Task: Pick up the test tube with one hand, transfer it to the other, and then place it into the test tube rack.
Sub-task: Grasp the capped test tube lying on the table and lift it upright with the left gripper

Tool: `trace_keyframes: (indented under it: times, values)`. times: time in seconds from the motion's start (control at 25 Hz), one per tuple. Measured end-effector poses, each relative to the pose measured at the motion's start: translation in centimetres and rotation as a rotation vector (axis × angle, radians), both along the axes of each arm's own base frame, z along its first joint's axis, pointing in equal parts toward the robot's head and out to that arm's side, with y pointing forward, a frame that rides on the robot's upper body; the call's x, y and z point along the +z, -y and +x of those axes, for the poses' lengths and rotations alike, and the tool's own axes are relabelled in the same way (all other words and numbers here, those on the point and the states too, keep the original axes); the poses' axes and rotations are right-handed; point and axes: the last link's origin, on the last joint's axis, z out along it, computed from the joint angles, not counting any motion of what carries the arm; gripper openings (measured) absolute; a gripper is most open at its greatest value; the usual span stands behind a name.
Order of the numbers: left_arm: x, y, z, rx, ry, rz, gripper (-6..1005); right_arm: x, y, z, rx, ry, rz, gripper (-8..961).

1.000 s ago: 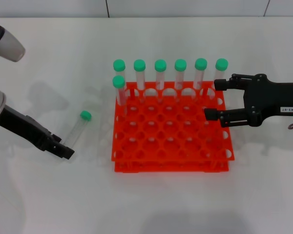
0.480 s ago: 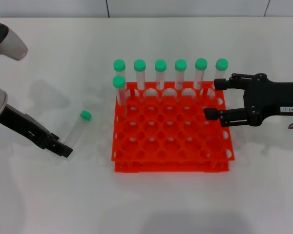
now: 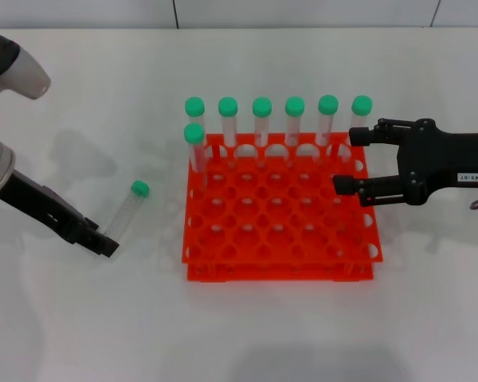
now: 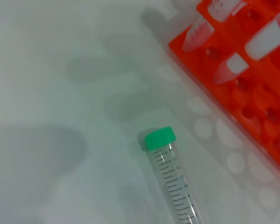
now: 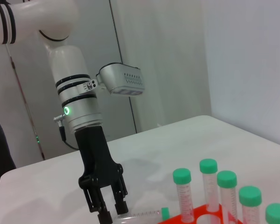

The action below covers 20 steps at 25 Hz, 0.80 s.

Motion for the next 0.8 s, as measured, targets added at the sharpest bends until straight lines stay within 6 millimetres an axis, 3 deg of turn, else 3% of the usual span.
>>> trace_keyframes:
  times: [0.12, 0.36, 0.8]
  values:
    - [-0.03, -0.09, 0.14, 0.001, 0.0, 0.0, 531, -0.03, 0.01, 0.05, -0.002, 0.0, -0.001, 857]
    - [-0.2, -0.16, 0.35, -0.004, -0.005, -0.011, 473, -0.04, 0.0, 0.07, -0.003, 0.0, 0.0, 857]
    - [-0.4, -0.2, 0.51, -0.006, -0.006, -0.019, 470, -0.03, 0.02, 0.1, -0.006, -0.006, 0.001, 856]
